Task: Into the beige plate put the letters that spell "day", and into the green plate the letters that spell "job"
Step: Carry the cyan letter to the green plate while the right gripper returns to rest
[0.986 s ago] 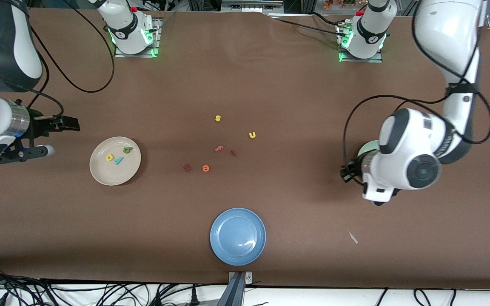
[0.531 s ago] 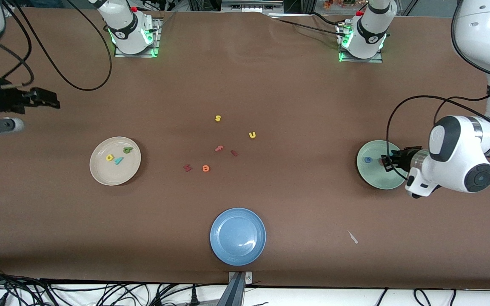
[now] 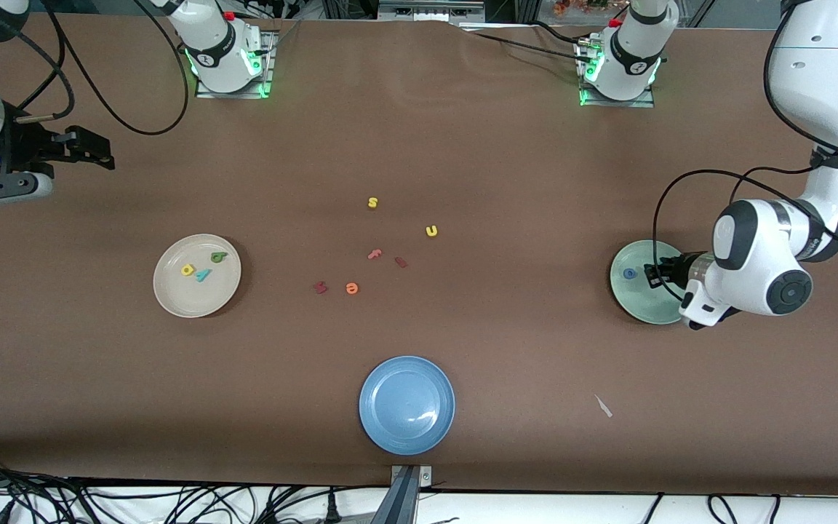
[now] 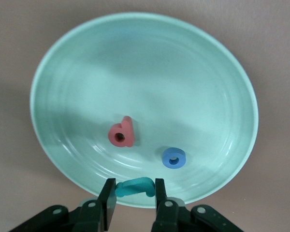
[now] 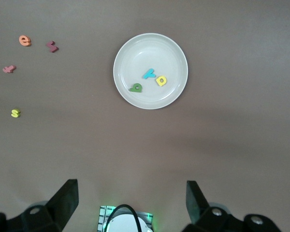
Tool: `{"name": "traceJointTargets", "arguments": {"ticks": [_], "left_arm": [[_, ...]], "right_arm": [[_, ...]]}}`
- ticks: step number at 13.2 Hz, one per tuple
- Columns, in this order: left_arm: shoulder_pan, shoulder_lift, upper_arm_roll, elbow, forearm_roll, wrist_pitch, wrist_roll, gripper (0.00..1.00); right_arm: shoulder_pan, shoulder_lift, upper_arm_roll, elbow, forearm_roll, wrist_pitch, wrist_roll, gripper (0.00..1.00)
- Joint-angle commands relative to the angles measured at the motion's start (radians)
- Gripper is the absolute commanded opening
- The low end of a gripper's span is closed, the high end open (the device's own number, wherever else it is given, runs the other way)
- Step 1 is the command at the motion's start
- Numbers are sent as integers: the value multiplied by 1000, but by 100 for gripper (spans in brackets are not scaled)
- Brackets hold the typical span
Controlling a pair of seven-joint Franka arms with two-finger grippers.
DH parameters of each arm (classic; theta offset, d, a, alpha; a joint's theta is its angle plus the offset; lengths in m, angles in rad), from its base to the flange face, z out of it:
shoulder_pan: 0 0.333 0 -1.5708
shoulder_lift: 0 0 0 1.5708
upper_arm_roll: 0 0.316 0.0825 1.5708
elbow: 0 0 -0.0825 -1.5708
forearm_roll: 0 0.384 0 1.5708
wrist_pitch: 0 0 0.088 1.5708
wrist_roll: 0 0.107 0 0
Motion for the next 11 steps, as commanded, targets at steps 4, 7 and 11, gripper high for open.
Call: {"name": "traceJointTargets", "arguments": {"ticks": [4, 7, 11], "left_arm": [[6, -26, 2, -7, 25, 11, 24, 100], [13, -71, 3, 61, 25, 10, 44, 100], [13, -138, 8, 198, 27, 2, 45, 100]], "right_arm": [[76, -94, -95, -96, 22, 17, 16, 99], [76, -81, -109, -76, 42, -4, 8, 99], [76, -77, -111, -75, 45, 2, 13, 99]]}}
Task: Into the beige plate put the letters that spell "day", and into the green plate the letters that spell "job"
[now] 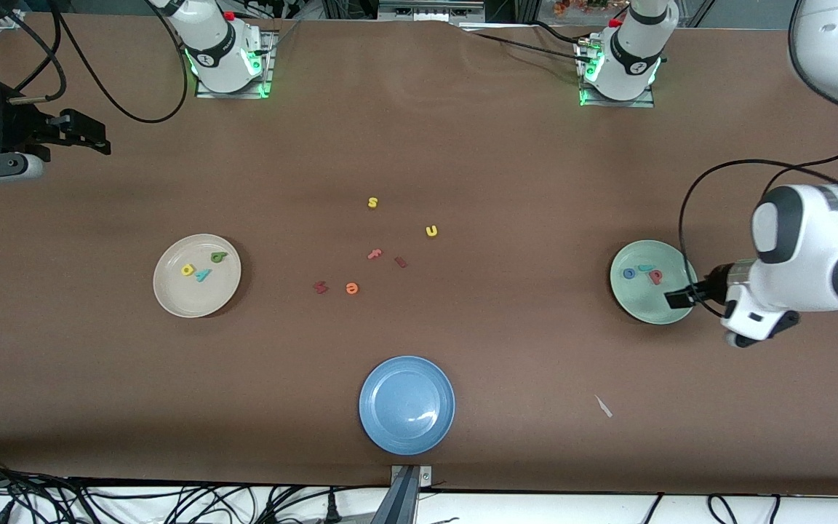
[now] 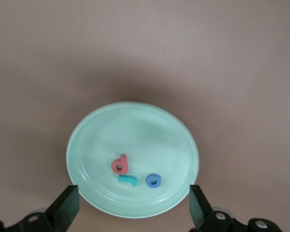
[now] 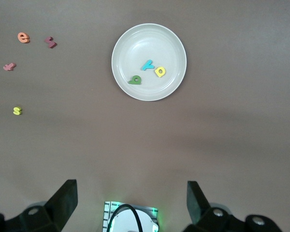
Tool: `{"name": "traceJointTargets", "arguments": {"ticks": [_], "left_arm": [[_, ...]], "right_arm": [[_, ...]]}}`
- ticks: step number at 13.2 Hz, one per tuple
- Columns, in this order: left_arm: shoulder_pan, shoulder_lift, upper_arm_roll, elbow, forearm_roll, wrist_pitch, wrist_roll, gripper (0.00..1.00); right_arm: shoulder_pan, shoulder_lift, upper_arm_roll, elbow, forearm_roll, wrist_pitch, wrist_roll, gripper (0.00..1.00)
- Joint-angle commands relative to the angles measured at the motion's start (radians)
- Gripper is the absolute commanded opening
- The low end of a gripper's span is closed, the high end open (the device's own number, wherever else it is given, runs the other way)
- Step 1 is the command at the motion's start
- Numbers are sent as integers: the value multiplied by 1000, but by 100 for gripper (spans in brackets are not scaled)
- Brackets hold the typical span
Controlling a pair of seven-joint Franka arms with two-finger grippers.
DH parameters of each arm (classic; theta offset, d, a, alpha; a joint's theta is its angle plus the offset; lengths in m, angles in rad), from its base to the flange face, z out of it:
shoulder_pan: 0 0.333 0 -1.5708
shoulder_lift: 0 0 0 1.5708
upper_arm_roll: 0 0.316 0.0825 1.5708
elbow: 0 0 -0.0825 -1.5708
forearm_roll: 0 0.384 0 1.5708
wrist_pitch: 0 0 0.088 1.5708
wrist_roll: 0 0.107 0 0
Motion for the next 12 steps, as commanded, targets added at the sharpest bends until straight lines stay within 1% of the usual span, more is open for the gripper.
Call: {"name": "traceJointTargets", "arguments": {"ticks": [1, 3, 5, 8, 9, 10, 12], "left_arm": [[1, -66, -2, 74, 23, -73, 17, 100], [-2, -94, -6, 154, 18, -195, 34, 100], [-9, -97, -11, 222, 15, -254, 62, 100], [-18, -108, -13, 234, 20, -267, 80, 100], [-10, -108, -35, 228, 20, -271, 104, 100], [-9, -108, -40, 231, 20, -274, 162, 100], [-7, -108, -40, 233, 18, -274, 184, 100]], "right_arm": [[15, -12, -16, -11, 14, -3, 8, 100], [15, -12, -16, -3, 18, 8, 5, 100], [13, -4, -16, 3, 21, 8, 7, 99], [13, -6, -16, 5, 17, 4, -1, 100], [15, -6, -13, 5, 12, 3, 5, 100], [15, -6, -11, 5, 17, 2, 5, 100], [15, -4, -13, 5, 20, 0, 4, 100]]}}
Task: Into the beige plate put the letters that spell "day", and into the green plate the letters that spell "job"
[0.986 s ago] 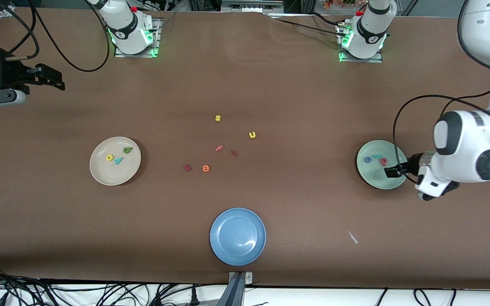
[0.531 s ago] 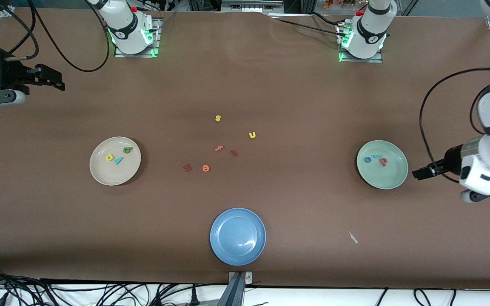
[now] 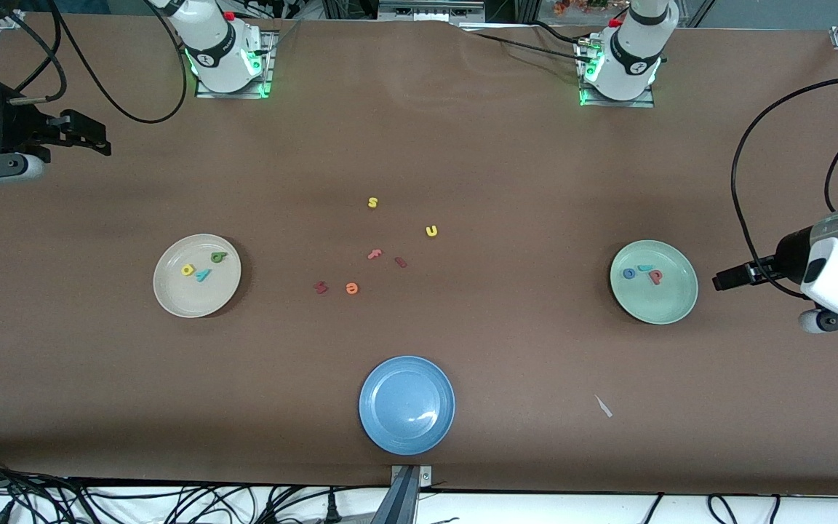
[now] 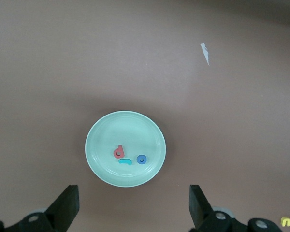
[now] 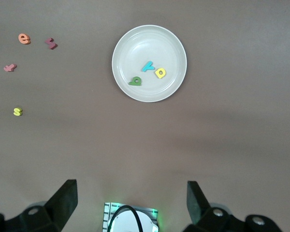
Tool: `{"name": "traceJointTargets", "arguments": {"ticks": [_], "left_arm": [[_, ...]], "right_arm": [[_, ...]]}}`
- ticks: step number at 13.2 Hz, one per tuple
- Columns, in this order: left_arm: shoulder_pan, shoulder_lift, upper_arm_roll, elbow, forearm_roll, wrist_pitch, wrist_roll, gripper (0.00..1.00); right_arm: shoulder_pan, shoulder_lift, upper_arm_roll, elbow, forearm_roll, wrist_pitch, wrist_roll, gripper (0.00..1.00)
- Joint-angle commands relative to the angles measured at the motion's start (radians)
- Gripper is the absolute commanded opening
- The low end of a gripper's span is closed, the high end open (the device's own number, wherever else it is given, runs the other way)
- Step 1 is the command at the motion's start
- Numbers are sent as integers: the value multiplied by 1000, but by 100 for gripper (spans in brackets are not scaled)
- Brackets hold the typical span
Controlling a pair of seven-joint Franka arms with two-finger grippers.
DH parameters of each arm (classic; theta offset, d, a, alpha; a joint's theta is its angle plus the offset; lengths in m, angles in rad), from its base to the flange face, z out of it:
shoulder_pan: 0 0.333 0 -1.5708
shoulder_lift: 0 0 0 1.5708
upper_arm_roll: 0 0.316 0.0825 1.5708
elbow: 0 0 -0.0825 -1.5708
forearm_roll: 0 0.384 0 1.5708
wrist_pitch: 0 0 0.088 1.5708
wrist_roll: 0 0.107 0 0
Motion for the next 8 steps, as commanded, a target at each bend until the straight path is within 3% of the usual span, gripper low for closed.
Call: {"name": "traceJointTargets", "arguments": {"ticks": [1, 8], "left_arm": [[-2, 2, -7, 16, 21, -20, 44, 100], [-34, 2, -16, 16, 21, -11, 41, 100]], "right_arm": [[8, -5, -8, 5, 19, -2, 4, 100], [8, -3, -8, 6, 21, 2, -1, 100]]}}
